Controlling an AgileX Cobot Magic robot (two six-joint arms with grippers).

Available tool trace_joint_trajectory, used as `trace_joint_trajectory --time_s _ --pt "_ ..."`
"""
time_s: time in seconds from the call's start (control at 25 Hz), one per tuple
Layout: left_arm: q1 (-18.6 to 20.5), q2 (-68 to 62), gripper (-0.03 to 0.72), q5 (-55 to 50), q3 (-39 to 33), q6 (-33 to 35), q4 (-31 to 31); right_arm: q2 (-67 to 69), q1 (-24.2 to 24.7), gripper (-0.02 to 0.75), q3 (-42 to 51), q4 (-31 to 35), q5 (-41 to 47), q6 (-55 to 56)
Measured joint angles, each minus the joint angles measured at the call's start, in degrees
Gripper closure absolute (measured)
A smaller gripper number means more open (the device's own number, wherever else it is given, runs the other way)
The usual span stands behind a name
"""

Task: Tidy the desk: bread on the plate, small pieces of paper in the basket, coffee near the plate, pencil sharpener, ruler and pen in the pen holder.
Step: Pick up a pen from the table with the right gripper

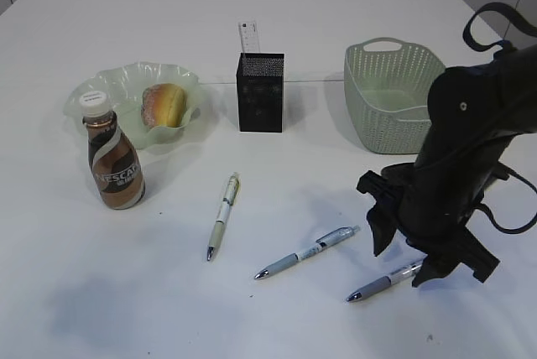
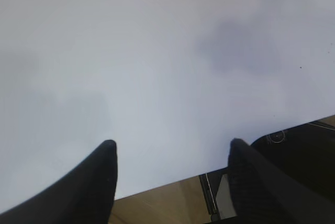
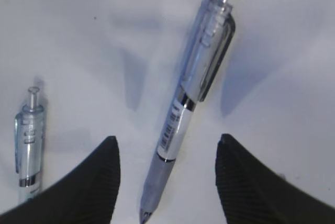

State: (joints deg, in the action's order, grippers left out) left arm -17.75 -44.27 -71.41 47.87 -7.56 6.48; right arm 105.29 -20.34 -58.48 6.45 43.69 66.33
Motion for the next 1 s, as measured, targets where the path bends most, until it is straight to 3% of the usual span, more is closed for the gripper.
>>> trace_joint_trajectory --time_s 1.0 --pt "0.0 0.0 0.222 0.8 0.0 0.0 0.1 1.6 0.0 0.281 0.0 -3.1 -1.3 3.4"
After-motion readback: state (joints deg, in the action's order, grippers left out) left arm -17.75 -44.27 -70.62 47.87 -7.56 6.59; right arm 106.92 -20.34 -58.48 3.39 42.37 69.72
